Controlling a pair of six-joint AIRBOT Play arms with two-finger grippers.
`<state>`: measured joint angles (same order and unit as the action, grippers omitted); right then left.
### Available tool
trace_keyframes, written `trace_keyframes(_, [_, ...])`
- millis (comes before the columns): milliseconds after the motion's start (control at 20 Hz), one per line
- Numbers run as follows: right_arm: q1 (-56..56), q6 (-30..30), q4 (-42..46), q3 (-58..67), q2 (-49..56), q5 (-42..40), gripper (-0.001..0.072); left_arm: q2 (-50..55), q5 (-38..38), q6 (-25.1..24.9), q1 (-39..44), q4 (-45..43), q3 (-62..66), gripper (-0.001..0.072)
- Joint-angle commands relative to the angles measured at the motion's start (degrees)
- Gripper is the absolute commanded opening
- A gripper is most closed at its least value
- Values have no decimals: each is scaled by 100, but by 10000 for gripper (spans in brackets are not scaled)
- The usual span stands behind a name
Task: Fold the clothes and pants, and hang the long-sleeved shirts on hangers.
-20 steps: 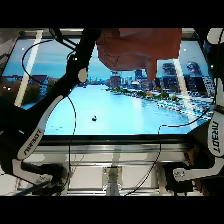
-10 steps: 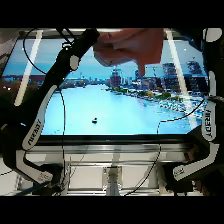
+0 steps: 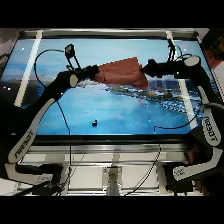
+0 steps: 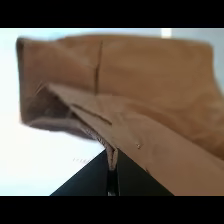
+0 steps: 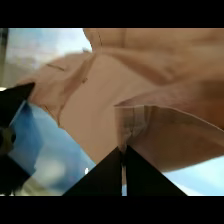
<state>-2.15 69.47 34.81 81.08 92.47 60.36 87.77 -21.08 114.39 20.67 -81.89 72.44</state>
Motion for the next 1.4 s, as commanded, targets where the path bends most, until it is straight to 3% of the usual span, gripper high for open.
trace_keyframes(0, [50, -13, -2, -1342, -592, 262, 5, -876, -87, -177, 28, -85, -1366, 15])
trace_keyframes(450, [50, 208, 61, -4138, -2712, -326, 6, -2533, -122, -149, 579, -57, -3449, 15])
trace_keyframes(700, [50, 1644, 1434, -5001, -4444, -446, 6, -3338, -404, 254, 1043, -59, -4087, 15])
trace_keyframes(800, [50, 2330, 2151, -5036, -5184, -289, 6, -3698, -409, 662, 1228, -61, -4334, 15])
trace_keyframes(950, [39, 2774, 2603, -5036, -6024, 317, 6, -4118, -525, 748, 1674, -280, -4520, 13])
trace_keyframes(1100, [39, 2855, 2531, -4937, -6330, 741, 6, -4315, -411, 1569, 2111, -389, -4516, 13])
trace_keyframes(1350, [39, 2656, 2618, -3748, -5687, 424, 5, -4280, 461, 2997, 2111, -1482, -4295, 12])
